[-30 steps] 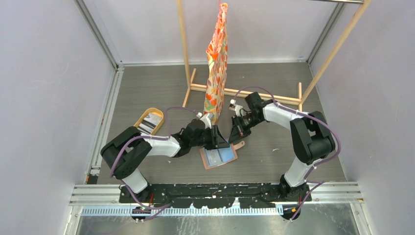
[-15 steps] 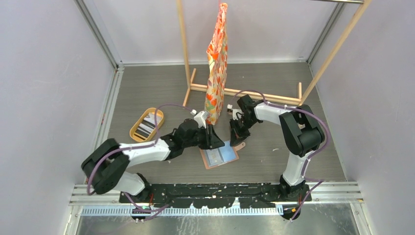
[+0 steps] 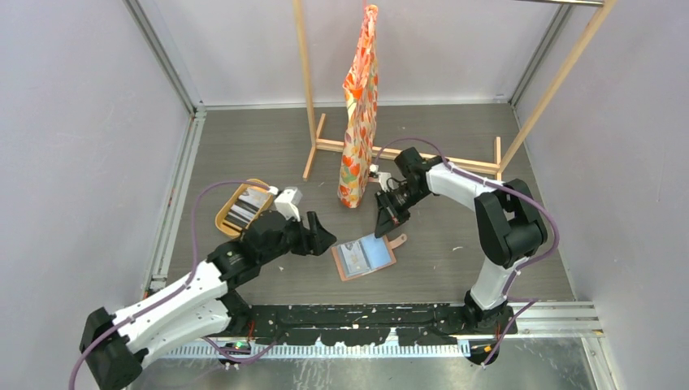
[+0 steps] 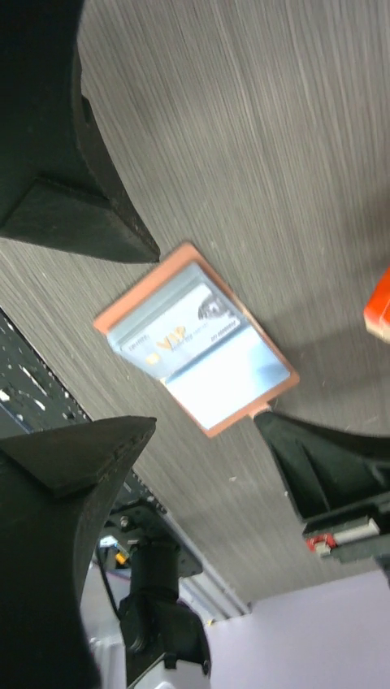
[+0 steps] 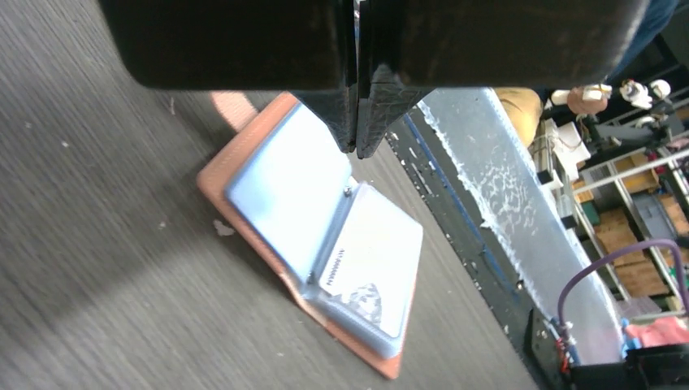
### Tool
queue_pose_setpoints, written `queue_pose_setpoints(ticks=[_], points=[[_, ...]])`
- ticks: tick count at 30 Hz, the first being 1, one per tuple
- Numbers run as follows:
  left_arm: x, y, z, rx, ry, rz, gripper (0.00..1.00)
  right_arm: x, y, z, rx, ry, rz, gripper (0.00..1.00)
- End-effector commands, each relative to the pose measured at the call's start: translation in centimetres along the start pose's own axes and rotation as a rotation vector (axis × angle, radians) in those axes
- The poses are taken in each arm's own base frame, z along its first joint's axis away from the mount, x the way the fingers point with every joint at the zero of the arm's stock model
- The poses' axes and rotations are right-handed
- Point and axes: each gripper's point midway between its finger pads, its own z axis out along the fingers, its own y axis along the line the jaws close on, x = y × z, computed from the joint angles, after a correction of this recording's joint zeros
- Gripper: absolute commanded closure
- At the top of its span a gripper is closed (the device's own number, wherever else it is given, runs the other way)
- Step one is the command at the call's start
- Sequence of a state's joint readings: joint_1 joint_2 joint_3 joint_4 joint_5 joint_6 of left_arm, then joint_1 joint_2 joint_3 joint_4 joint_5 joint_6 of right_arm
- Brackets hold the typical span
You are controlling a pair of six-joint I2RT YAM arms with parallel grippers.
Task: Put the credit cards into the card holder
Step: Open the card holder at the center of the board, then adjust the storage box at the center of the board.
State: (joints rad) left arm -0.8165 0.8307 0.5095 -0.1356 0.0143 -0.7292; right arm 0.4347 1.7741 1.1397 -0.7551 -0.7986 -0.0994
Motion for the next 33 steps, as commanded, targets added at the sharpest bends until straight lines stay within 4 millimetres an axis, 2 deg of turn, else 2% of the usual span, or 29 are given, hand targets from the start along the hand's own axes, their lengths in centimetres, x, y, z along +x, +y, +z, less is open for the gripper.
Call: queue_pose_setpoints(ticks=[1,4,8,13,19,20,21,24,25,28,30,33], points=[[-1.0,3.6,-3.1,-0.195,-0.045,0.037,0.26,-0.7,3.1,-1.6,-0.094,-0.026,-0.098,0.99],[-1.9,4.3,-4.3,-0.235,-0.076,0.032,0.2,-0.8,3.6,-1.9,-0.105,-0.034,-0.115,0.99],[-3.5,5.1,-4.8,-0.285,-0.072,0.026,0.19,-1.0,4.4,-2.7,-0.113,-0.042,-0.158,0.99],[-6.1,8.0,-4.5,-0.374,-0.058,-0.045,0.19,-1.1,5.0,-4.0,-0.075,-0.062,-0.228,0.98],[-11.1,12.7,-4.2,-0.369,-0.217,-0.363,0.2,-1.0,4.7,-5.3,0.014,-0.08,-0.294,0.96],[-11.7,14.3,-4.1,-0.403,-0.234,-0.423,0.2,-0.9,4.6,-5.3,0.024,-0.083,-0.298,0.96],[-12.4,14.8,-4.1,-0.413,-0.254,-0.458,0.2,-0.9,4.5,-5.4,0.033,-0.084,-0.301,0.95],[-13.5,18.1,-4.0,-0.58,-0.287,-0.579,0.2,-0.8,3.9,-5.6,0.063,-0.084,-0.304,0.95],[-13.3,19.9,-4.0,-0.679,-0.291,-0.621,0.22,-0.9,3.7,-5.6,0.068,-0.086,-0.301,0.95],[-13.1,22.9,-4.9,-0.893,-0.241,-0.678,0.27,-1.0,3.4,-5.7,0.069,-0.085,-0.292,0.95],[-13.5,24.3,-5.9,-1.015,-0.183,-0.676,0.37,-1.0,3.4,-5.7,0.063,-0.08,-0.289,0.95],[-14.3,25.4,-6.0,-1.082,-0.102,-0.671,0.51,-1.1,3.4,-5.6,0.053,-0.077,-0.286,0.95]])
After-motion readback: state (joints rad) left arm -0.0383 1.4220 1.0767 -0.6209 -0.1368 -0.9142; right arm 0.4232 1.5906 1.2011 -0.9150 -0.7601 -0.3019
